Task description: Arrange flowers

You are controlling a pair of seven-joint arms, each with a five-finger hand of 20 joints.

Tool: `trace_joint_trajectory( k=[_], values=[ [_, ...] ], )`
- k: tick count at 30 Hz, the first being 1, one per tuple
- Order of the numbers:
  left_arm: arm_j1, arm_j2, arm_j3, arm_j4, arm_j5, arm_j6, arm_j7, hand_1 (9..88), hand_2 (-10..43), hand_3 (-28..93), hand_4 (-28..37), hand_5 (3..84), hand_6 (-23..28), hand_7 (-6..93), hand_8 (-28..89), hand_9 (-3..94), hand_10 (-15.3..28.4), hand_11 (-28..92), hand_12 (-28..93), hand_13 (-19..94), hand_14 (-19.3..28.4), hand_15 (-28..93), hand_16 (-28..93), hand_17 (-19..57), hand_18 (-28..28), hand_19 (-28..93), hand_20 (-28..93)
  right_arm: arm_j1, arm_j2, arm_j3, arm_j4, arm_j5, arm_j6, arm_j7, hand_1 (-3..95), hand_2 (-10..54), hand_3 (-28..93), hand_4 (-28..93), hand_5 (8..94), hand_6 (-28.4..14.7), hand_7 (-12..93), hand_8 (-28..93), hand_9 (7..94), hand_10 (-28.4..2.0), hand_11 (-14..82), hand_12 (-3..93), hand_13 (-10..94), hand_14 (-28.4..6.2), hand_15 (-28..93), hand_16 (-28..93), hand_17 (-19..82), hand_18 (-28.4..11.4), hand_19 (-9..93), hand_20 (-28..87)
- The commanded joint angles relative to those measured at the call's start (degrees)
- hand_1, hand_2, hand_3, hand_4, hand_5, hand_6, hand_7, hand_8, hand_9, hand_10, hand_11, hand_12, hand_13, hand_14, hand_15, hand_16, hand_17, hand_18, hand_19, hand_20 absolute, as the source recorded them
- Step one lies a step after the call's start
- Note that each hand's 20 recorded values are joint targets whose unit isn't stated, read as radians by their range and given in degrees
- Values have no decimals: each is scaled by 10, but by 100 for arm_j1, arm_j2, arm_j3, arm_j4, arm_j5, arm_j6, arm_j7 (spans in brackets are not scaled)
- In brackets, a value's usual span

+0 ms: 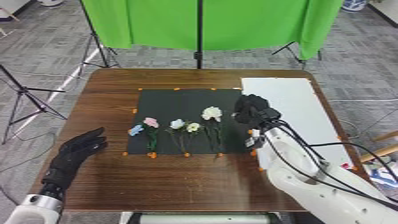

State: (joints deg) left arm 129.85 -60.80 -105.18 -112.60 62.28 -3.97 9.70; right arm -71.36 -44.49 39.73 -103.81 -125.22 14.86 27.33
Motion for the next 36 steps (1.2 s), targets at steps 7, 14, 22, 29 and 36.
trace_joint_trajectory(
  k=[7, 14, 22, 29, 36],
  values=[
    [28, 63, 146, 53, -196, 289, 314, 366, -95, 628, -117, 411, 53, 90, -56, 341, 115, 143, 120, 252, 119, 59, 18, 113, 81, 31, 202, -244, -40, 4, -119, 163, -403, -254, 475, -95, 605, -140, 722, -13, 219, 74, 802, -106, 259, 364, 839, -43, 722, 400, 623, -162, 932, 645],
    [1, 55, 122, 49, -142, 150, 192, 364, -95, 630, -117, 409, 50, 91, -56, 345, 113, 148, 124, 265, 131, 66, 29, 94, 91, 21, 197, -319, -51, 44, -162, 218, -505, -292, 358, -95, 664, -164, 701, -6, 214, -94, 772, -128, 307, 271, 831, -49, 723, 398, 615, -167, 932, 645],
    [9, 45, 90, 39, -131, 96, 150, 362, -95, 629, -116, 408, 45, 94, -56, 354, 114, 149, 126, 282, 142, 84, 40, 79, 106, 28, 190, -352, -4, 175, -229, 206, -580, -292, 305, -95, 643, -161, 669, -17, 184, -93, 750, -145, 295, 272, 825, -56, 724, 401, 610, -173, 932, 648],
    [13, 17, 86, 27, -121, 123, 180, 362, -95, 628, -117, 407, 44, 94, -56, 358, 114, 148, 127, 285, 145, 93, 38, 74, 110, 35, 183, -413, 34, 613, -328, 117, -398, -207, 275, -95, 628, -149, 644, -24, 156, -81, 742, -154, 287, 273, 822, -61, 723, 401, 609, -177, 932, 648],
    [-6, 22, 98, 23, -130, 114, 195, 359, -95, 631, -116, 408, 43, 95, -57, 359, 114, 148, 128, 285, 145, 94, 36, 74, 111, 36, 179, -747, 100, 1277, -689, 438, -320, -218, 257, -95, 615, -142, 640, -26, 149, -76, 741, -157, 284, 275, 821, -62, 724, 398, 609, -178, 932, 648]
  ],
)
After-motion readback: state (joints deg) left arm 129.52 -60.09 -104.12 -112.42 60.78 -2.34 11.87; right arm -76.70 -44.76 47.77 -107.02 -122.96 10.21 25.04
